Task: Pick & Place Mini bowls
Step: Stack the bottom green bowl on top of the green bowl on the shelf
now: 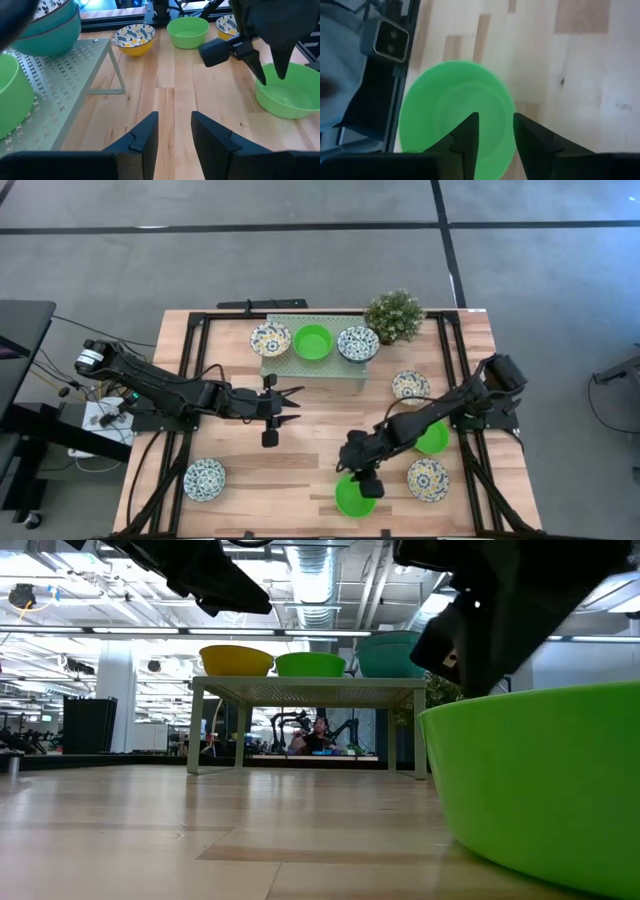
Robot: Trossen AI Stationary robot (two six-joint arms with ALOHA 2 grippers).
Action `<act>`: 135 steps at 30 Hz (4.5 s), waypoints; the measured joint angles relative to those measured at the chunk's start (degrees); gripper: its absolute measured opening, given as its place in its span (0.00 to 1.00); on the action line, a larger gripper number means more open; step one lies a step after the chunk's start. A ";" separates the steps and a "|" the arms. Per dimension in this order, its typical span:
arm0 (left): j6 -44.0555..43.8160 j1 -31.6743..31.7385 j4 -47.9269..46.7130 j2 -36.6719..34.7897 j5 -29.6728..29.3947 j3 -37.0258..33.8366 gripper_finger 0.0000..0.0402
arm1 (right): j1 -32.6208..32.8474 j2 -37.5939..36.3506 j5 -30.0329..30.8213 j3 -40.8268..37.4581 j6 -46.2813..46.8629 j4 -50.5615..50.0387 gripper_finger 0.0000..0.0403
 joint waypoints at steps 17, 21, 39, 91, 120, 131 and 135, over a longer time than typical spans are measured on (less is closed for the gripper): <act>-1.50 0.00 0.03 0.00 0.00 0.01 0.29 | 2.61 0.84 5.04 -0.13 2.56 -0.87 0.33; -1.44 0.00 0.03 0.00 0.02 -0.01 0.29 | 2.69 3.75 3.59 -0.15 4.06 0.76 0.33; -1.42 0.00 0.05 0.00 0.02 -0.01 0.29 | 2.40 5.42 5.25 -0.19 -1.23 -0.35 0.04; 1.90 -3.08 0.09 0.00 3.21 0.01 0.29 | -24.39 5.20 31.88 54.45 -20.08 -46.81 0.00; 1.84 -3.06 0.14 0.00 3.21 -0.01 0.29 | -45.13 5.46 18.21 49.19 -23.23 -37.67 0.00; 1.84 -3.06 0.09 0.00 3.21 -0.01 0.29 | -45.16 5.51 18.18 47.43 -23.65 -34.09 0.00; 1.82 -3.06 0.05 0.00 3.21 -0.01 0.29 | -45.00 6.22 18.27 47.50 -23.59 -34.34 0.00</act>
